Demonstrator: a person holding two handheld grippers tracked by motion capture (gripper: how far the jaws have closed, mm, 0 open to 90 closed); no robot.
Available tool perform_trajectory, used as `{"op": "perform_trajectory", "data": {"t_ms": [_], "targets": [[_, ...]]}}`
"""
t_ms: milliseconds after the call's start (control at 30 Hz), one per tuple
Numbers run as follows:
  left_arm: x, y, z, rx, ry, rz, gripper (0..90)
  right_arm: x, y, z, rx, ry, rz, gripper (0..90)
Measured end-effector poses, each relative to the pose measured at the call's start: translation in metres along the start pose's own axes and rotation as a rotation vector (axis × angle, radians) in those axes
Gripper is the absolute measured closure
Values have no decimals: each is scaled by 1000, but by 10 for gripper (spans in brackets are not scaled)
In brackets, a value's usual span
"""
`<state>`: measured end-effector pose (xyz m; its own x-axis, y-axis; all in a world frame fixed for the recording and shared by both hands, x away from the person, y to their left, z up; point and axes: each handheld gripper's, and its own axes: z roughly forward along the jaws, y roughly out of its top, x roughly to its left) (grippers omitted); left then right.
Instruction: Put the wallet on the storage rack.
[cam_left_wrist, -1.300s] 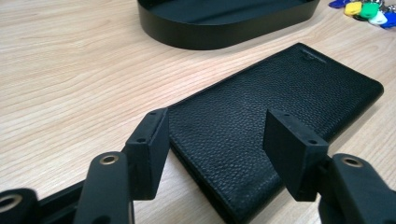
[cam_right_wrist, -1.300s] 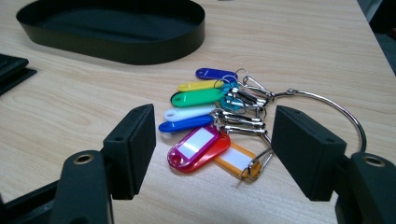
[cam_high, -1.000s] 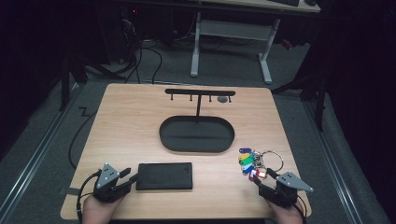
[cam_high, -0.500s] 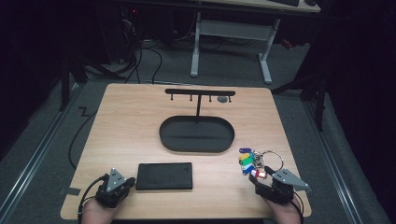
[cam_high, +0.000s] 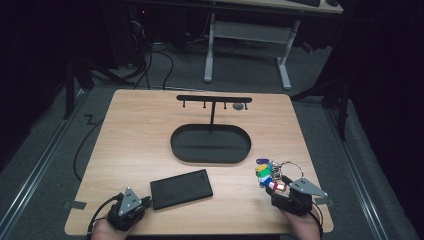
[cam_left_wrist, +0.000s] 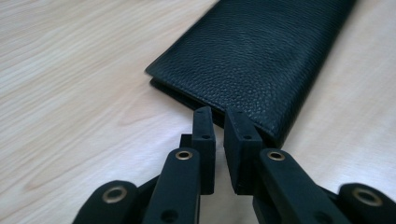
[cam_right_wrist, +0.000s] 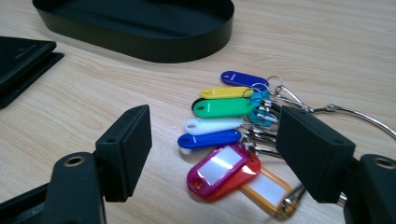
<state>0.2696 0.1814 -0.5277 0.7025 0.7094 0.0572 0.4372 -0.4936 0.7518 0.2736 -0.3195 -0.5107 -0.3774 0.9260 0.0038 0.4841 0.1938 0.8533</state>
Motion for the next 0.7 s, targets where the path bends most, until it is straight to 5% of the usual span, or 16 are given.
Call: {"op": "perform_trajectory", "data": {"t_ms": [333, 700], "targets": [[-32, 5, 2, 1, -76, 96, 813, 6, 5, 14, 21, 27, -27, 261], [-36, 7, -1, 2, -95, 110, 763, 7, 5, 15, 23, 35, -25, 259]]}}
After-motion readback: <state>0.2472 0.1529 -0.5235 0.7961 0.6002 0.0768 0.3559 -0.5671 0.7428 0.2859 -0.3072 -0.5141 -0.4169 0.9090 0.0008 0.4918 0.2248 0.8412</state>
